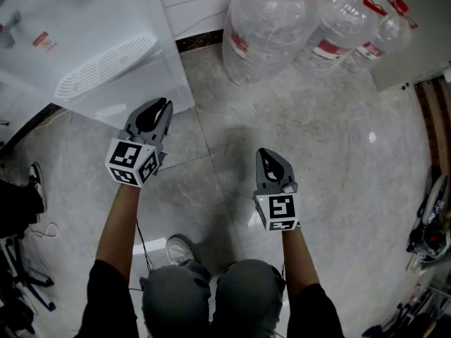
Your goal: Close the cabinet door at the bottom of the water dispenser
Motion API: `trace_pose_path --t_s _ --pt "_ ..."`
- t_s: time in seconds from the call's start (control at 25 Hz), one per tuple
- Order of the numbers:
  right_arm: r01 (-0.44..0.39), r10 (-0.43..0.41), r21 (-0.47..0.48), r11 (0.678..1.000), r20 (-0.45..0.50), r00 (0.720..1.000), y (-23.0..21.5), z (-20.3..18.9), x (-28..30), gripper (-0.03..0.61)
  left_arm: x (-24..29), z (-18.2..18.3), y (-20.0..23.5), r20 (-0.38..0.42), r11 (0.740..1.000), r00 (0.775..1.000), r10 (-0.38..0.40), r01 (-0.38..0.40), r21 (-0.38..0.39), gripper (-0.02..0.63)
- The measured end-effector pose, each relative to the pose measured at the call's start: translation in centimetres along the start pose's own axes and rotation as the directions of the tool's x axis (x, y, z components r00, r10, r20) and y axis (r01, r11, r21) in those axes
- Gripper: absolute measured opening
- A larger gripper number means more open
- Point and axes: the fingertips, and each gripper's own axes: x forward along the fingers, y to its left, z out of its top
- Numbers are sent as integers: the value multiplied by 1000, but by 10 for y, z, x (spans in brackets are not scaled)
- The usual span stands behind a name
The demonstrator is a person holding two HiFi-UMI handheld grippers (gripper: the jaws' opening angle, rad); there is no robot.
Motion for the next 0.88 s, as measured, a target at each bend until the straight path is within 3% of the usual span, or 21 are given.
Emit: trace_pose_path --t_s 0.32,0.52,0.88 --pt "-63 63 11 998 -4 998 22 59 -35 12 -56 52 -21 -14 998 999 52 -52 -18 15" --pt "-109 109 10 994 -10 994 40 123 -66 12 -101 118 -37 -13 998 998 63 -63 16 15" --pt "-178 177 -21 984 -8 984 72 264 -118 12 -182 243 -34 -8 987 987 159 -160 -24 14"
